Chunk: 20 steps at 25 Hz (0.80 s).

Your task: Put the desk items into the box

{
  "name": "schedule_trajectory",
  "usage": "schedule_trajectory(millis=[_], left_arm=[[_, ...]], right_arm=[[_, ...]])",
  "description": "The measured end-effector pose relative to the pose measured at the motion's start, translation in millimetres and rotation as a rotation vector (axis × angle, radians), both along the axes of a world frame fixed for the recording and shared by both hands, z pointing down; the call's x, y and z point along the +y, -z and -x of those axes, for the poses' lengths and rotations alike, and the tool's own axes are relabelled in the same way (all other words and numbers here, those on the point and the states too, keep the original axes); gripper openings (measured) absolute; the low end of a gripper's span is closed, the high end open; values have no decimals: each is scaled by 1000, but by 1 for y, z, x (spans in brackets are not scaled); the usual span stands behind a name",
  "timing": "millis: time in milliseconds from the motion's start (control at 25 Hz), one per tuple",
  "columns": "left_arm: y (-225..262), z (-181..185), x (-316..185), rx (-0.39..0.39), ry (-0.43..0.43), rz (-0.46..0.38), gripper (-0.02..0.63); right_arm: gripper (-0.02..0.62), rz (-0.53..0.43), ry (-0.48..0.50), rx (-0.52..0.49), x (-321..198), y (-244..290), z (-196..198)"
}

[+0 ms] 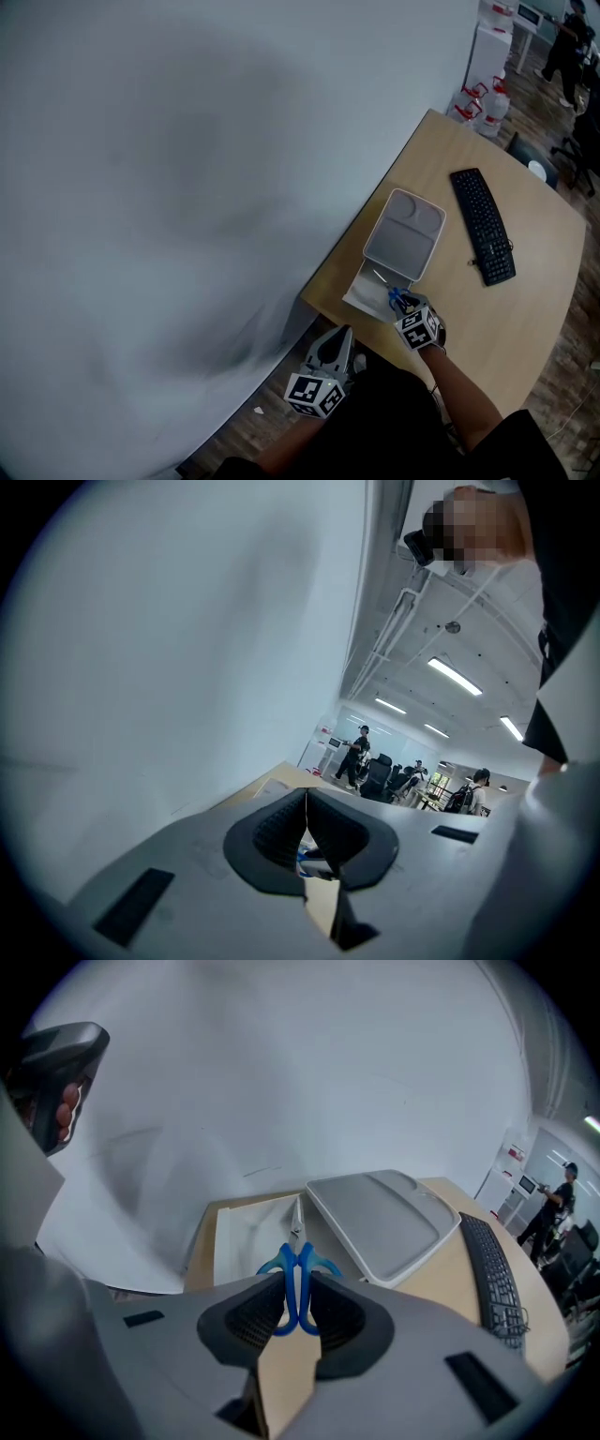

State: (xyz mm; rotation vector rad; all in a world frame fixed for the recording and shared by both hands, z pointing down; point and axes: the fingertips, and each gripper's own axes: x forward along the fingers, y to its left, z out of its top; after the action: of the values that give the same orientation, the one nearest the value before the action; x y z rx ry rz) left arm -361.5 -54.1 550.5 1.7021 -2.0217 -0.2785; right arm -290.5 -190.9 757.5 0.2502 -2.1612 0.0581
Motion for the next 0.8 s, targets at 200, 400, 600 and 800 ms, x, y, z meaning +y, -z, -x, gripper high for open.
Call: schedule_trajectory(millis=[200,400,600,800], left_arm=[[-18,0,-20,41,-30,46,15],[-24,-4,-37,68,-68,69,15],[-36,4,-37,90,-45,97,15],[-46,2,-36,108,-34,112,15]], right_arm=[[141,53,-22,32,-3,-24,22],[141,83,-58,54,-12,-36,36],[142,76,-51,102,-19,-43,46],[143,74,-55,140,-18,-50,47]])
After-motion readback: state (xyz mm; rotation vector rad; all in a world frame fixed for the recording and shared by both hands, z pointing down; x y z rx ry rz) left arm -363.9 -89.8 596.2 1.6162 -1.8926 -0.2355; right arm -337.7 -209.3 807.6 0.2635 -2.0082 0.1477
